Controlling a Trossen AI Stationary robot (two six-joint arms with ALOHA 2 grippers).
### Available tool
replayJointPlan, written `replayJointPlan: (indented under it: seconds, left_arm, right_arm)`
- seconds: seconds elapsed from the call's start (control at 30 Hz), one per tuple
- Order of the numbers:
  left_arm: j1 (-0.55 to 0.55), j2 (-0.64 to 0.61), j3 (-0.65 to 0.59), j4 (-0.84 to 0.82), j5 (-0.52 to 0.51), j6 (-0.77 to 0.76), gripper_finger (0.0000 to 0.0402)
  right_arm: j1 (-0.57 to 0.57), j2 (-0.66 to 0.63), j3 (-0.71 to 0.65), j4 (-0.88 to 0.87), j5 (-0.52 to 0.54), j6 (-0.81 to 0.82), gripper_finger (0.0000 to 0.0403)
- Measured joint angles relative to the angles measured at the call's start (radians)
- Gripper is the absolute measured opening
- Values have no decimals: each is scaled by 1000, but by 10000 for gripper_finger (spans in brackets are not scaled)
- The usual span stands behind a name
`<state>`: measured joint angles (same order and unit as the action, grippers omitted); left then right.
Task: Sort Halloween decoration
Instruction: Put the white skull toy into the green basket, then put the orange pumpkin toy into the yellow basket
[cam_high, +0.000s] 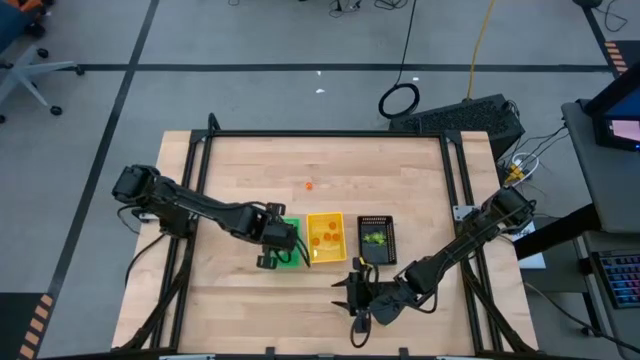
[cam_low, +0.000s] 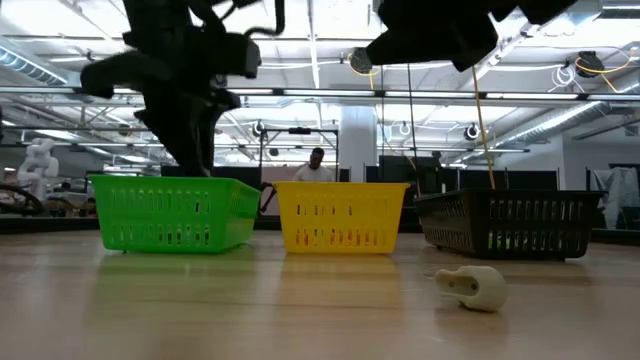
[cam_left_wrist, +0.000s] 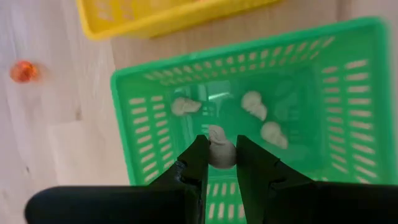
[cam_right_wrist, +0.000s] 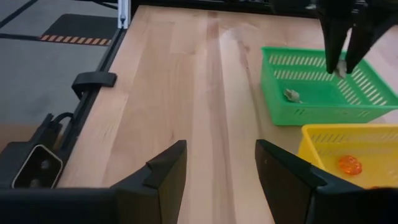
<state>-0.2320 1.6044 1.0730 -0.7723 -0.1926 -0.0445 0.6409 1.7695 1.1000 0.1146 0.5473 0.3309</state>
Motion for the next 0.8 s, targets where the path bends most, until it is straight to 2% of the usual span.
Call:
replayJointPlan:
  seconds: [0.13, 0.23, 0.6, 0.8]
  left_arm:
    - [23, 4, -13, 6, 10, -21, 59]
    - [41, 4, -20, 6, 55, -39, 67]
    - [25, 4, -22, 25, 36, -99, 171]
    - [-29, -42, -22, 26, -22, -160, 184]
  right_arm:
    - [11, 0, 0, -2, 1, 1, 178]
    - [17, 0, 0, -10, 1, 6, 178]
    - [52, 0, 0, -55, -1, 78, 178]
    - [98, 0, 0, -73, -1, 138, 178]
